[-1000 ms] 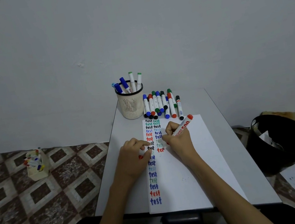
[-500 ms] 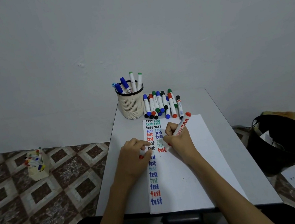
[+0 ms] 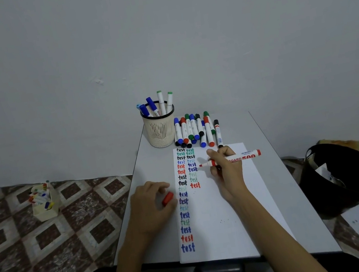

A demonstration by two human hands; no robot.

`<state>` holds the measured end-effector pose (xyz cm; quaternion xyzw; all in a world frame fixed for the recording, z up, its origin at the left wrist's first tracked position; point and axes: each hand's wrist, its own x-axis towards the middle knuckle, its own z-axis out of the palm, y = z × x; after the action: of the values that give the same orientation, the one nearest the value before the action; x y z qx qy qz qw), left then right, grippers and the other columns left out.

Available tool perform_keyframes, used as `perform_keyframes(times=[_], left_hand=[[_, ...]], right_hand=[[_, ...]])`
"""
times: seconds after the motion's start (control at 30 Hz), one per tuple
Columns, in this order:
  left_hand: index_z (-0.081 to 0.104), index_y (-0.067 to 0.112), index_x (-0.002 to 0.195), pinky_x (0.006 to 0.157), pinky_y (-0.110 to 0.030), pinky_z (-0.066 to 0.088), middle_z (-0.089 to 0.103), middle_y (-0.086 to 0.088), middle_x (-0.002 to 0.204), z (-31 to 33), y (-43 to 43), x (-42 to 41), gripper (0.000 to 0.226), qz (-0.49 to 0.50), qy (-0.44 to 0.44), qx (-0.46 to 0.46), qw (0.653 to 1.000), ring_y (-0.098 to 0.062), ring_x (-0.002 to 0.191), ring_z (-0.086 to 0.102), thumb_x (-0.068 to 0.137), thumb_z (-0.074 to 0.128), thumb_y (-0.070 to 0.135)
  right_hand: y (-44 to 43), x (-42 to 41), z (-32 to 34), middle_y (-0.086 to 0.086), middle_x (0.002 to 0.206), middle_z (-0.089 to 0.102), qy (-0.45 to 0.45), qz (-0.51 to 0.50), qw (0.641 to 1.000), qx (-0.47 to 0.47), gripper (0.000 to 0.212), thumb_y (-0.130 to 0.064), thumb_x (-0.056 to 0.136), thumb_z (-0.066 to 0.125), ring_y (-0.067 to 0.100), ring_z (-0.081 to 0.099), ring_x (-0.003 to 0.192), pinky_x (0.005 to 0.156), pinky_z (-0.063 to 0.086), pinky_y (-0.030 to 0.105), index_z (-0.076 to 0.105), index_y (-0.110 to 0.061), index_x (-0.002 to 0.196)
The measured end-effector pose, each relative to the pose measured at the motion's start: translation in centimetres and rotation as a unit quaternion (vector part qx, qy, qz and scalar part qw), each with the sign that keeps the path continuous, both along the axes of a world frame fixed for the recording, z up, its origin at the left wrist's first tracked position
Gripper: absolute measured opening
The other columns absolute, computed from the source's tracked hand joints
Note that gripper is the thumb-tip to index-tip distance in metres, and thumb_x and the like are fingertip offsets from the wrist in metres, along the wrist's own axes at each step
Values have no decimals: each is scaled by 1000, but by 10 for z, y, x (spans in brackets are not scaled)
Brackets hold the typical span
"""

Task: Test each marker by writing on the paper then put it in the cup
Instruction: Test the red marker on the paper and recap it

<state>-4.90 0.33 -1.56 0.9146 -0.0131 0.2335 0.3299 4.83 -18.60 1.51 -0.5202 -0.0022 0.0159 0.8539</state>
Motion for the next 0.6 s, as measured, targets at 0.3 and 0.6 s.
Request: perform_keyframes(times=[0.3, 0.6], left_hand=[[64, 22, 98, 70, -7, 46, 65, 10, 95, 23, -19, 9, 17, 9, -36, -197, 980, -1, 89, 60, 82, 66, 15], [68, 14, 100, 70, -9, 48, 69, 1, 97, 24, -18, 11, 21, 3, -9, -279, 960, 1, 88, 63, 79, 68, 8]], right_hand=[[2, -5, 6, 19, 89, 69, -25, 169, 979, 114, 15, 8, 85, 53, 37, 70, 86, 71, 61, 42, 65, -1, 85], [1, -4, 3, 16, 69, 55, -40, 162, 985, 53, 12, 6, 71, 56, 22, 58, 52, 46, 49, 27, 55, -5, 68]])
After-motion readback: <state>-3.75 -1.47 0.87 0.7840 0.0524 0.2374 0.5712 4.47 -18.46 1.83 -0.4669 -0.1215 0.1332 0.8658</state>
